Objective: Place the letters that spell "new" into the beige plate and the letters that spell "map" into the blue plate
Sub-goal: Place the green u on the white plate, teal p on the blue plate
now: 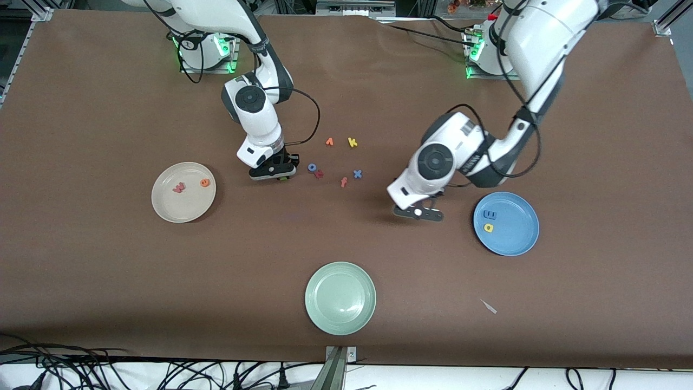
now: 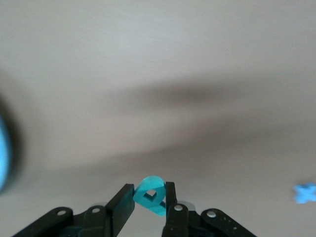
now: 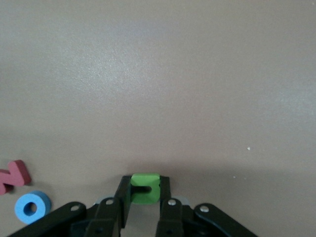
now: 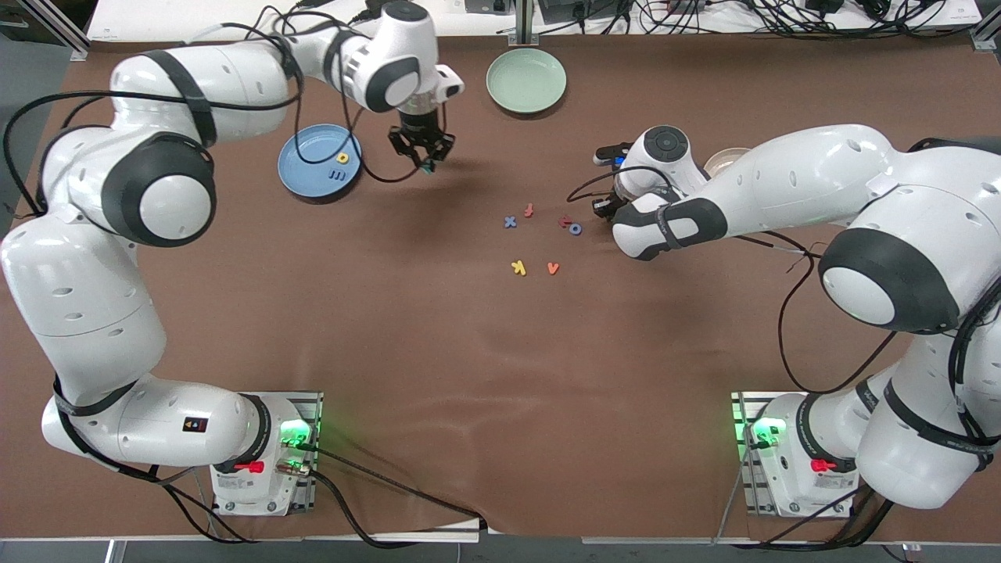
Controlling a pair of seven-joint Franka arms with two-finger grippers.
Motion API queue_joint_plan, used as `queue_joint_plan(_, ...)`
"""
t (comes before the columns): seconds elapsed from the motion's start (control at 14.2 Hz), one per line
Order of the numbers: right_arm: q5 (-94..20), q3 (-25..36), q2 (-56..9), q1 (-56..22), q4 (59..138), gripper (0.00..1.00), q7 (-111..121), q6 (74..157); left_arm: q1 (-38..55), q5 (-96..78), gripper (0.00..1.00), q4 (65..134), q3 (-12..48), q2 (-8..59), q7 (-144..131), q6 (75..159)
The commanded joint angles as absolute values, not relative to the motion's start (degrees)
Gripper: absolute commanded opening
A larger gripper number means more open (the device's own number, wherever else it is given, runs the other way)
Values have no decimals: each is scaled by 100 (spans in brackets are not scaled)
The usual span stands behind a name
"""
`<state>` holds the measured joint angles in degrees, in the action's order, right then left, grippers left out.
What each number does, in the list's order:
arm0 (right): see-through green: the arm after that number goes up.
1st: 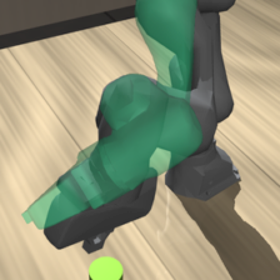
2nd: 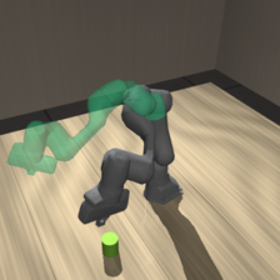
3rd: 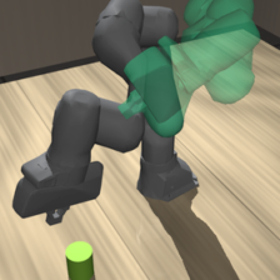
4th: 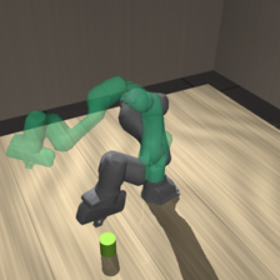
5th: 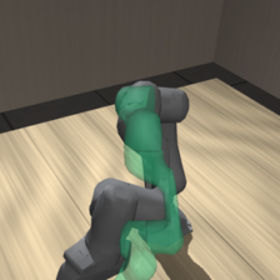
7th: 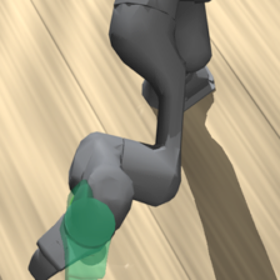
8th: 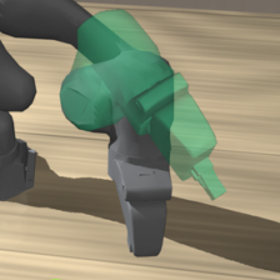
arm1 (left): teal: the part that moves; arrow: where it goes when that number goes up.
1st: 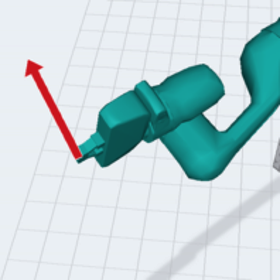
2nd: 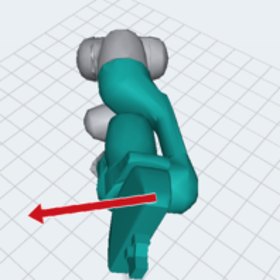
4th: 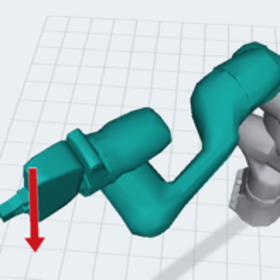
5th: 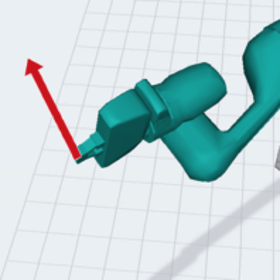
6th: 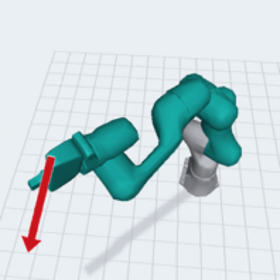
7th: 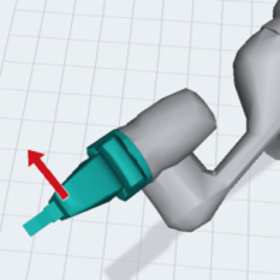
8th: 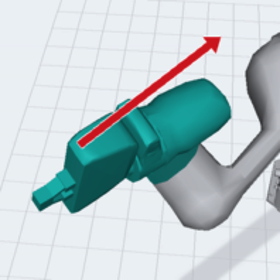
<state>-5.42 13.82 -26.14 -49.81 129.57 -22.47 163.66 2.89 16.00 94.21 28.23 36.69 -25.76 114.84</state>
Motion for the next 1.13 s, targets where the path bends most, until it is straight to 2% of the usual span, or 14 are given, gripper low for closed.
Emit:
queue_joint_plan(0.0, -483, 1686, -2295, -5019, 12894, 17, -1786, 15858, -367, 1784, 2, 9545, 2874, 3472, -1637, 11277)
queue_joint_plan(0.14, -483, 2063, -2075, -5019, 12789, 17, -1103, 15278, -745, 1793, 2, 9562, 2848, 3428, -1346, 11224)
queue_joint_plan(0.49, -483, 3284, -1478, -5019, 12919, 18, 1295, 14406, -1686, 2205, 4, 9615, 2769, 3647, -327, 11276)
queue_joint_plan(0.56, -483, 3583, -1337, -5019, 13042, 19, 1840, 14405, -1792, 2293, 6, 9589, 2760, 3769, -290, 11346)
queue_joint_plan(0.63, -492, 3847, -1214, -5019, 13156, 19, 2211, 14405, -1880, 2442, 12, 9606, 2760, 3849, -290, 11547)
queue_joint_plan(0.7, -492, 4058, -1117, -5019, 13296, 19, 2389, 14423, -1933, 2504, 34, 9624, 2760, 3902, -290, 11662)
queue_joint_plan(0.78, -492, 4165, -1012, -5010, 13437, 19, 2495, 14466, -1942, 2505, 69, 9615, 2760, 3937, -290, 11672)
queue_joint_plan(0.85, -492, 4253, -950, -5010, 13552, 20, 2505, 14493, -1942, 2505, 100, 9607, 2768, 3920, -281, 11663)
queue_joint_plan(0.99, -527, 4271, -949, -5001, 13614, 24, 2505, 14572, -1925, 2487, 100, 9563, 2803, 3841, -290, 11602)
queue_joint_plan(1.06, -536, 4271, -958, -5001, 13640, 31, 2505, 14633, -1934, 2426, 100, 9554, 2839, 3719, -299, 11567)
